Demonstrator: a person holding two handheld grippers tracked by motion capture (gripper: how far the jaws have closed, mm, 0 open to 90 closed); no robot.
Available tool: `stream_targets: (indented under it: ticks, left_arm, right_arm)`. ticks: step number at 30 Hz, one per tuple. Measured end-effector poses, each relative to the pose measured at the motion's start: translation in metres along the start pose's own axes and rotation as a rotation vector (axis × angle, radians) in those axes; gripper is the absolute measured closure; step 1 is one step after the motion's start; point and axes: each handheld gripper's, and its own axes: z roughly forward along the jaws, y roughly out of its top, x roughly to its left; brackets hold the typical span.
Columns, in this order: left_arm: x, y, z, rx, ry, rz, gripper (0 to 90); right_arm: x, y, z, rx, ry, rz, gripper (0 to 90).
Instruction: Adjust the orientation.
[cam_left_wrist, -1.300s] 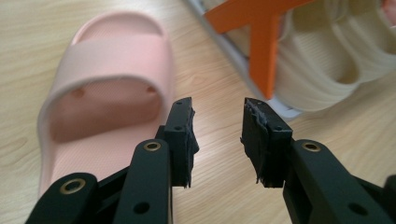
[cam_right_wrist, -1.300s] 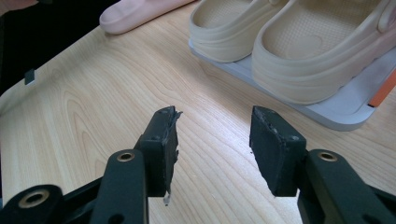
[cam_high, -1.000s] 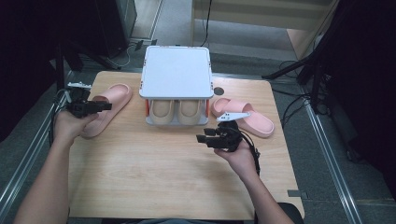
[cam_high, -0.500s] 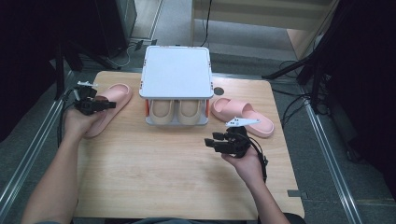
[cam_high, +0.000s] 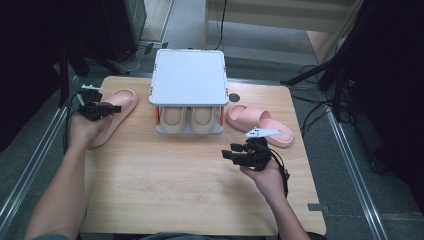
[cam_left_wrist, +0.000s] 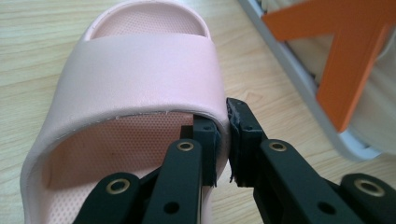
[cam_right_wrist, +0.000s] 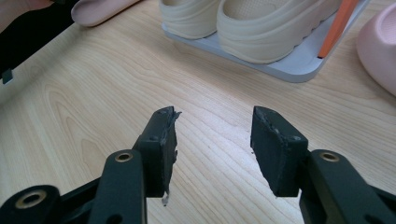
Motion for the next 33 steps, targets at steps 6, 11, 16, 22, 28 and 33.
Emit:
stream_targets:
  ticks: [6, 11, 16, 22, 28, 33]
  left_arm:
    - [-0.008, 0.007, -0.012, -0.002, 0.005, 0.016, 83.6]
    - [-0.015, 0.004, -0.005, 0.033, 0.022, -0.009, 83.5]
    - [-0.027, 0.005, 0.009, 0.053, 0.058, -0.058, 83.4]
    - [-0.043, 0.009, 0.025, 0.028, 0.086, -0.094, 82.7]
    - [-0.053, 0.009, 0.036, 0.009, 0.090, -0.102, 82.1]
    - [-0.056, 0.009, 0.038, 0.013, 0.064, -0.083, 76.4]
  right_arm:
    - [-0.001, 0.003, 0.004, 0.005, 0.009, -0.002, 51.2]
    - [0.001, 0.006, 0.010, 0.016, 0.020, -0.015, 51.0]
    - [0.002, 0.007, 0.014, 0.022, 0.026, -0.024, 51.0]
    - [0.002, 0.007, 0.014, 0.021, 0.025, -0.023, 51.0]
    - [0.002, 0.007, 0.014, 0.021, 0.025, -0.024, 51.1]
    - [0.002, 0.007, 0.014, 0.023, 0.026, -0.026, 51.1]
